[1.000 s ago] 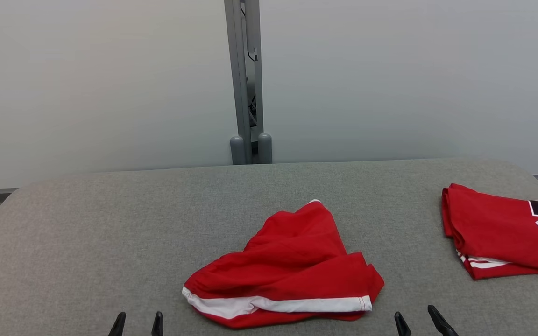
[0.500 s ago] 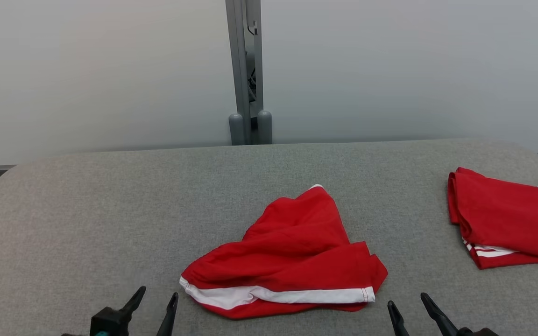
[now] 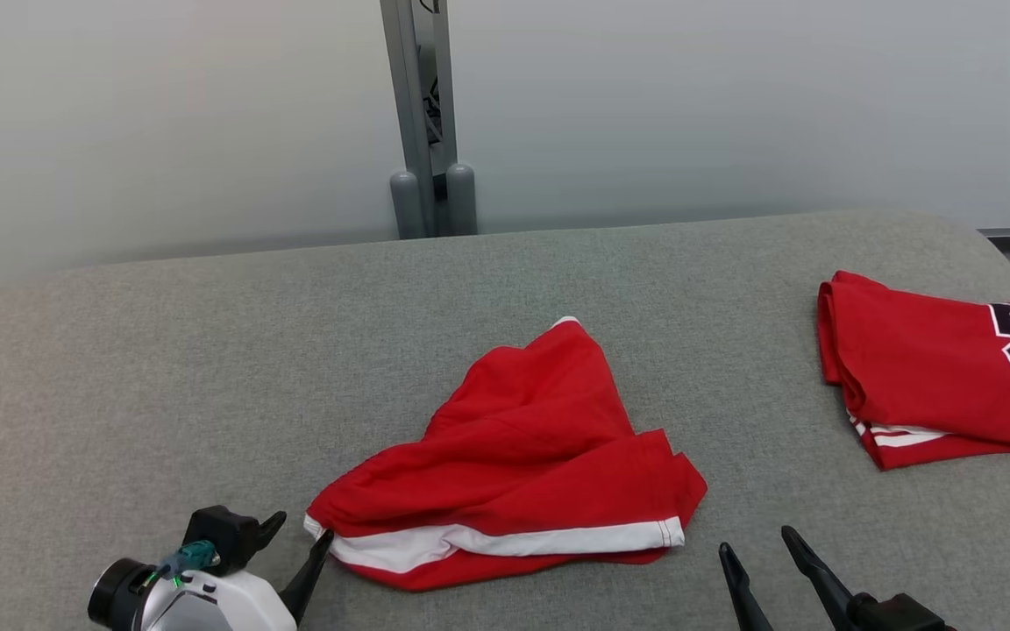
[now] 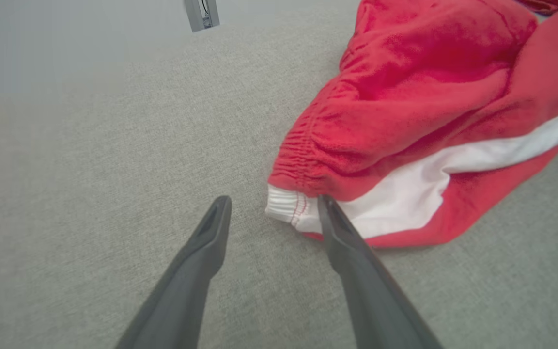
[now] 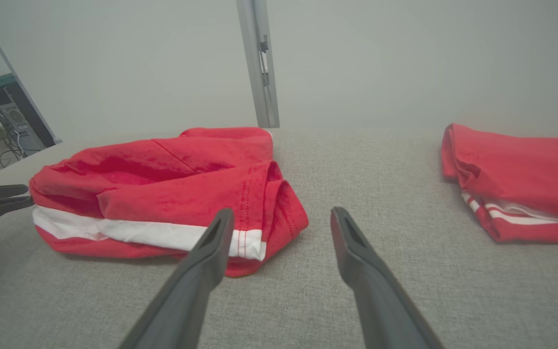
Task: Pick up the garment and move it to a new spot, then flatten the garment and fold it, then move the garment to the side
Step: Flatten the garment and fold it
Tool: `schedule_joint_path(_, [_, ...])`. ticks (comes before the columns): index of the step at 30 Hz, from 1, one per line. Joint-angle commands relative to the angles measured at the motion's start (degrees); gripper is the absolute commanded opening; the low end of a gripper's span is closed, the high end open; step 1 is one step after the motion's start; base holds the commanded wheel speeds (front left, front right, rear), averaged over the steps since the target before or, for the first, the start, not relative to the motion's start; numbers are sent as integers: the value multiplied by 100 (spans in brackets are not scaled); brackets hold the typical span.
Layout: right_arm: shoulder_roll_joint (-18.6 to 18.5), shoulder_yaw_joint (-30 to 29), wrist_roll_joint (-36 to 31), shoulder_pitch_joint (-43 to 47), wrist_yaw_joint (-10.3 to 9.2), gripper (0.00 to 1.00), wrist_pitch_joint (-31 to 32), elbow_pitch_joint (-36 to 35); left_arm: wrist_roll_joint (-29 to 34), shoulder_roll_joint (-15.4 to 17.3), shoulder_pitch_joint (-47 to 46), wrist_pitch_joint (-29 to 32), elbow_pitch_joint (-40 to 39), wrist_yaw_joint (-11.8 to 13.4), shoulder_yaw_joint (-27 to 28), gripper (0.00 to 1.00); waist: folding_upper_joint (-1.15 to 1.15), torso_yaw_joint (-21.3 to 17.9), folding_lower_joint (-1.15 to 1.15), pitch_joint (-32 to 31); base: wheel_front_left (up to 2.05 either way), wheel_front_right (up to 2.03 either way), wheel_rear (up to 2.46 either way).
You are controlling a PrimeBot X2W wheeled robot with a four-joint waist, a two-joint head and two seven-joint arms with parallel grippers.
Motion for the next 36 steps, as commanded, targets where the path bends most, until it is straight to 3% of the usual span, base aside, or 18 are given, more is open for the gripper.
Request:
schedule_joint_path(1, [-33,-6,-24,-61,-2,100,-3,-9,-96,62,-126,11,31,-5,-94,78,0,-26,0,31,0,0,0])
schedule_joint_path(3, [-39,-9,-34,-71,-2,100,-3,-17,-239,132,-237,29,89,-6,-259,73,0,-44,0,60,0,0,0])
schedule_joint_path(4, [-42,-9,-44,-79,-2,100,-3,-21,-324,153,-281,47,116,-6,-350,49,0,-54,0,75,0,0,0])
schedule_joint_path(5, [-45,-11,-51,-89,-2,100,-3,-27,-402,161,-311,51,141,-6,-428,34,0,-59,0,88,0,0,0])
schedule_joint_path(6, [-50,-9,-57,-96,-2,100,-3,-31,-461,178,-354,51,165,-6,-499,9,0,-62,0,102,0,0,0])
schedule_joint_path(7, [-54,-7,-62,-101,-2,100,-3,-31,-542,194,-393,90,197,-6,-573,0,0,-64,0,115,0,0,0])
schedule_joint_path(24, [-47,463,184,-491,-2,100,-3,394,-1065,293,-699,-271,622,-6,-1190,0,0,86,0,76,0,0,0])
schedule_joint_path(36, [-40,983,594,-980,-3,100,-3,1617,-1104,125,-531,-471,574,-1,-1271,0,0,295,0,92,0,0,0])
